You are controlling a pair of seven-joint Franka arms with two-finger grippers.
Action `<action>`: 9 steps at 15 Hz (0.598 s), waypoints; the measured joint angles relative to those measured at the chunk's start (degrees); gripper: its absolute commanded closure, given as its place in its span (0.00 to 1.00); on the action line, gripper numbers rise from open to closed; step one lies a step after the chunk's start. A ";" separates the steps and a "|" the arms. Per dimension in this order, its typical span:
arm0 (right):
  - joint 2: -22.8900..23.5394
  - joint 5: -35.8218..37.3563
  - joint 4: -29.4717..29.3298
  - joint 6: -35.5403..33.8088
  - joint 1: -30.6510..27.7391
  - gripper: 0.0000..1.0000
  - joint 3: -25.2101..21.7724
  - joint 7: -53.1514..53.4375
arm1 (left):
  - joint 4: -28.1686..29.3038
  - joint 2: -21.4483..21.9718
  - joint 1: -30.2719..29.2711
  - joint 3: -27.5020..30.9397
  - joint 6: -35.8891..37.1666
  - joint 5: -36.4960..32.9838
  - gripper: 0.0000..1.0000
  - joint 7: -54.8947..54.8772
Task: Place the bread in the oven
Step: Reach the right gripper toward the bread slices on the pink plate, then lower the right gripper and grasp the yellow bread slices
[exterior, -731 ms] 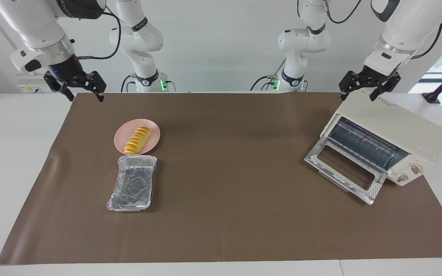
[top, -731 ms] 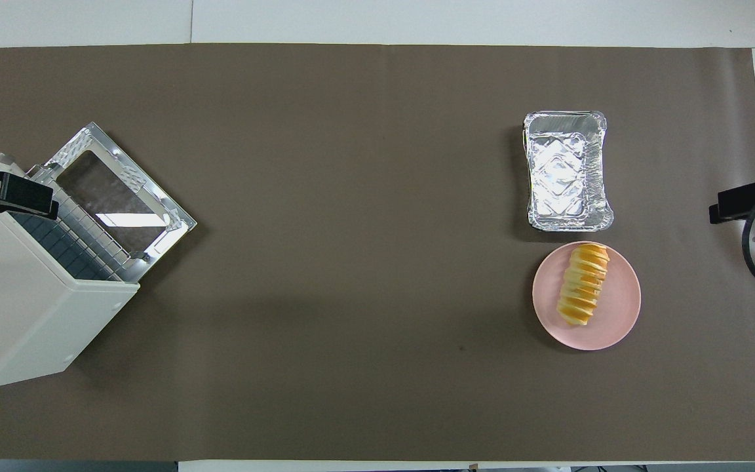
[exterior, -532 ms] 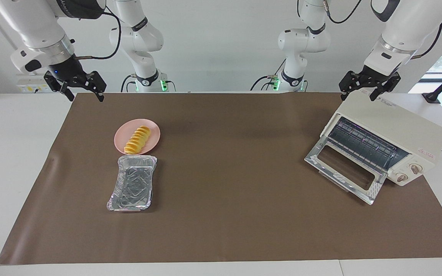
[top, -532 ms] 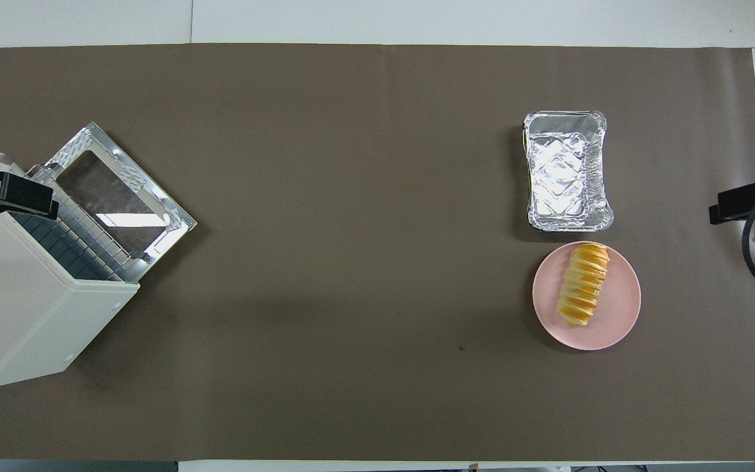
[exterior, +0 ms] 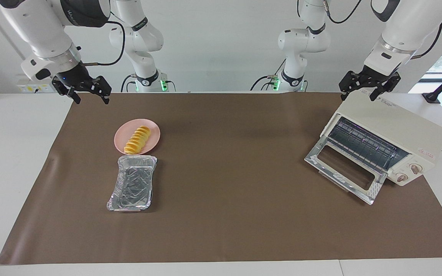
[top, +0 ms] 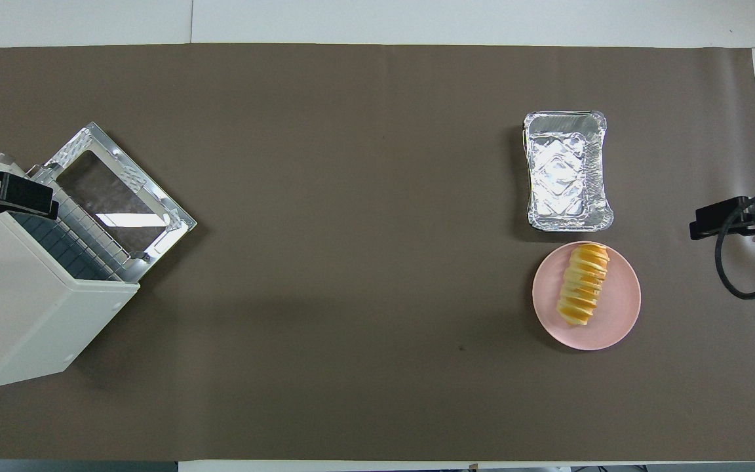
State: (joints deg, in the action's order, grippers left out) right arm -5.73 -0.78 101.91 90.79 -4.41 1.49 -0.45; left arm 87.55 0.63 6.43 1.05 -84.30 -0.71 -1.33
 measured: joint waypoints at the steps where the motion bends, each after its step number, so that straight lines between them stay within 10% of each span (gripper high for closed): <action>1: -0.58 -0.01 2.57 1.59 0.59 0.00 0.09 0.06 | 0.00 0.00 0.00 0.00 0.00 0.00 0.00 0.00; 9: -2.43 -0.04 22.93 20.21 6.15 0.00 1.00 4.62 | 0.00 0.00 0.00 0.00 0.00 0.00 0.00 0.00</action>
State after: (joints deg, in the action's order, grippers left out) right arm -8.17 -0.82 124.85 111.00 1.74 2.49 4.17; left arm 87.55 0.63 6.43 1.05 -84.30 -0.71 -1.33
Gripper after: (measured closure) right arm 0.000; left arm 0.000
